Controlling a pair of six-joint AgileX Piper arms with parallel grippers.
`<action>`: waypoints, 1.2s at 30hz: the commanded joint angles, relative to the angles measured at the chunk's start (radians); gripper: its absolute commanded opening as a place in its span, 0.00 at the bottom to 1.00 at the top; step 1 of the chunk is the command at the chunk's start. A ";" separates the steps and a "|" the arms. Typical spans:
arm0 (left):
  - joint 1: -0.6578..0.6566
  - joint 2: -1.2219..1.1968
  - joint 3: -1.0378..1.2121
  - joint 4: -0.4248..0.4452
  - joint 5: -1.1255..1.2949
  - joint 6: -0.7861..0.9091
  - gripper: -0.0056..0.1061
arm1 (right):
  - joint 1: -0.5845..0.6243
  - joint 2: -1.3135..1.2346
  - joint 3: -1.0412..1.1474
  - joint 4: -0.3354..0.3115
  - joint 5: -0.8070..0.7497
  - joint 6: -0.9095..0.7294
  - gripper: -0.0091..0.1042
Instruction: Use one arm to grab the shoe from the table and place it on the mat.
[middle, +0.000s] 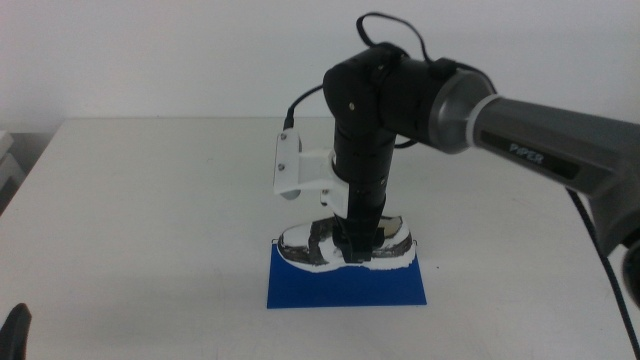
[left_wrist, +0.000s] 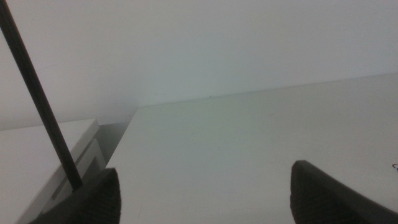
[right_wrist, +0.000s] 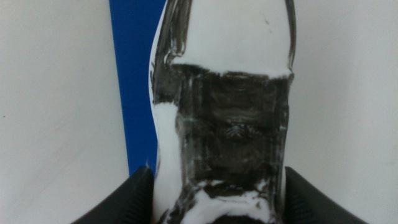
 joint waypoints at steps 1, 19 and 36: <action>-0.005 -0.007 0.005 -0.009 -0.082 -0.006 0.89 | -0.013 -0.042 -0.027 0.008 0.023 -0.001 0.05; -0.005 -0.007 0.005 -0.009 -0.082 -0.006 0.89 | -0.013 0.021 -0.027 0.027 -0.047 0.097 0.28; -0.005 -0.007 0.005 -0.009 -0.082 -0.006 0.89 | -0.043 -0.259 -0.027 0.018 -0.075 0.258 0.69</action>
